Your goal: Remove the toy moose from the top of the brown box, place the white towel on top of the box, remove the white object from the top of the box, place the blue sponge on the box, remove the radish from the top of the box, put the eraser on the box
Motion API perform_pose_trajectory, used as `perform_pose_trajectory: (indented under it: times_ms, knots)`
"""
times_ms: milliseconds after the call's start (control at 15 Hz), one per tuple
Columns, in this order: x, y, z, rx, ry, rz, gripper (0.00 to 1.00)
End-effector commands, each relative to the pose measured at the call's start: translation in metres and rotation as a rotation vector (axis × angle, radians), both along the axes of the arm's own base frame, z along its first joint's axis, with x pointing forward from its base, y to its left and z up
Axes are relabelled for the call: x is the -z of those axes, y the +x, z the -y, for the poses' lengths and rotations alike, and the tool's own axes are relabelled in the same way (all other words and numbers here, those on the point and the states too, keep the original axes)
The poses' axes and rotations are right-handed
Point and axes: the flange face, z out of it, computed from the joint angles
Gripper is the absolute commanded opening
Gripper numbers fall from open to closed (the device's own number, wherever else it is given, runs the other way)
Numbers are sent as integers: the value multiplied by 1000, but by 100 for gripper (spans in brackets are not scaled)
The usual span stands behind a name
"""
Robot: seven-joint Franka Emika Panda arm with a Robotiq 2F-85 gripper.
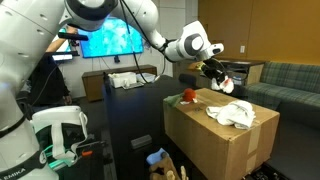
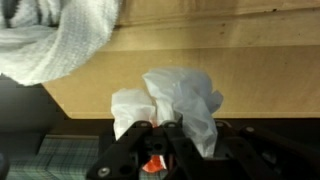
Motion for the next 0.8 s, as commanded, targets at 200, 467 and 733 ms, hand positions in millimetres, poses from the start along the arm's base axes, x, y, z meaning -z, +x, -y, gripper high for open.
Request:
perform_pose_trajectory:
  times_ms: [200,467,733]
  knots:
    - [-60,-99,46,47,-40,-147,5]
    - [-64,-167,84,64,-21,-316,5]
    - [-54,-237,121,82,-6,-417,5]
